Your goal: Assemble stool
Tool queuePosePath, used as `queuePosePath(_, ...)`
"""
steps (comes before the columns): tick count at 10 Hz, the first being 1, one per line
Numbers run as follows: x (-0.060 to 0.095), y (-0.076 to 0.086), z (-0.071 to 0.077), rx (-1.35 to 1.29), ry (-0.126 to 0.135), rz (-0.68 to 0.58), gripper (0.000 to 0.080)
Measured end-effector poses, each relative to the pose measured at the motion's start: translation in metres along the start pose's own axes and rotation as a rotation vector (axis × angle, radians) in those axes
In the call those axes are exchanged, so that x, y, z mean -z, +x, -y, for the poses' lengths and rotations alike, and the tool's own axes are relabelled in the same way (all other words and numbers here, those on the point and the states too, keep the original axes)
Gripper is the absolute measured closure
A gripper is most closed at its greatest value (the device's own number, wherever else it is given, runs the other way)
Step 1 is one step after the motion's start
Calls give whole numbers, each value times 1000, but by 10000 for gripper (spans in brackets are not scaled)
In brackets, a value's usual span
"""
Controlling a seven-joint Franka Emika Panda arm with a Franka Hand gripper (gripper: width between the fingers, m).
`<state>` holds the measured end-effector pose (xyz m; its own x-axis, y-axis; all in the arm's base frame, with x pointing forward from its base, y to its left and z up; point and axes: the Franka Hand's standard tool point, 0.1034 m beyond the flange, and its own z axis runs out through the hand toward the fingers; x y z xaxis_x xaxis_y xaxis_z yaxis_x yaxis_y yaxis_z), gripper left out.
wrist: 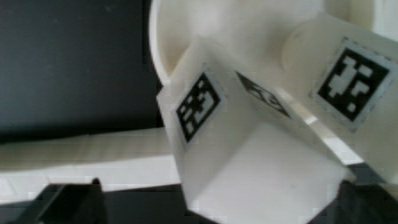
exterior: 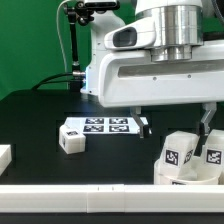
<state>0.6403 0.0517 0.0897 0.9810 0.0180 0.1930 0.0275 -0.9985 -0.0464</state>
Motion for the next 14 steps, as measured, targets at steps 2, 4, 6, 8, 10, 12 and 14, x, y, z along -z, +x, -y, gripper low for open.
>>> queuePosePath(2, 1, 0, 10, 215, -4, 6, 151)
queuePosePath(4, 1, 0, 7, 305, -17, 10, 151)
queuePosePath(6, 2, 2, 2, 439, -38, 12, 151)
queuePosePath(8, 2, 2, 5, 607, -48, 16, 151)
queuePosePath(10, 2, 1, 8, 777, -61, 35, 151)
queuePosePath(12, 6, 0, 11, 964, -80, 65, 151)
queuePosePath(14, 7, 0, 5, 1122, -97, 92, 151)
